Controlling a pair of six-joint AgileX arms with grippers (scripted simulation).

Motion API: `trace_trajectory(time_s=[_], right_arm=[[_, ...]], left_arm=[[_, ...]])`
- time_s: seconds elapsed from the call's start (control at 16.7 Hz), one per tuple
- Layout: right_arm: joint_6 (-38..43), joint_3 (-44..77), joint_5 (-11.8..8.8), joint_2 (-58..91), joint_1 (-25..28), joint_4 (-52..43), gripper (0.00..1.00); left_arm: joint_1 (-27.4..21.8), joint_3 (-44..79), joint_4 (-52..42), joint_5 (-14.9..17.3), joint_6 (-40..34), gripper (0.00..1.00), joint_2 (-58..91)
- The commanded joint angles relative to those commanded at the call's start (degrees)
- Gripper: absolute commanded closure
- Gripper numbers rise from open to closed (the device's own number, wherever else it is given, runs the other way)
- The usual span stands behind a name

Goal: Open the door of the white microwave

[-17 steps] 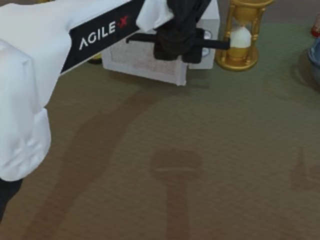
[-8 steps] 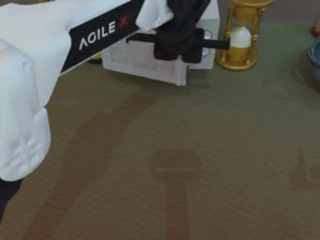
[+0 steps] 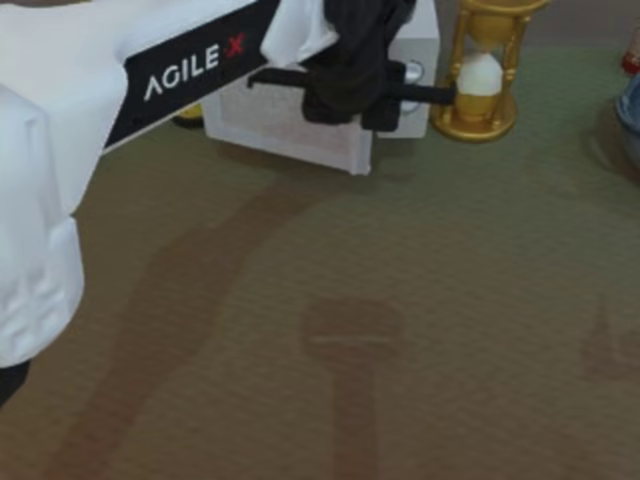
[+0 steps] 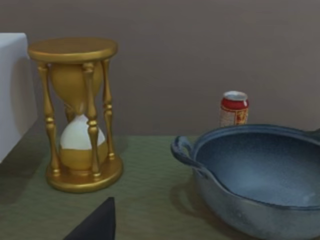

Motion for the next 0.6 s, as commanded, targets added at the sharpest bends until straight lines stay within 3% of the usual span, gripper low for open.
trace_trajectory(time_s=[0.6], right_arm=[[0.0, 0.0, 0.0, 0.0, 0.0, 0.0, 0.0]], left_arm=[[0.5, -6.2, 3.0, 1.8, 3.8, 1.0, -3.5]])
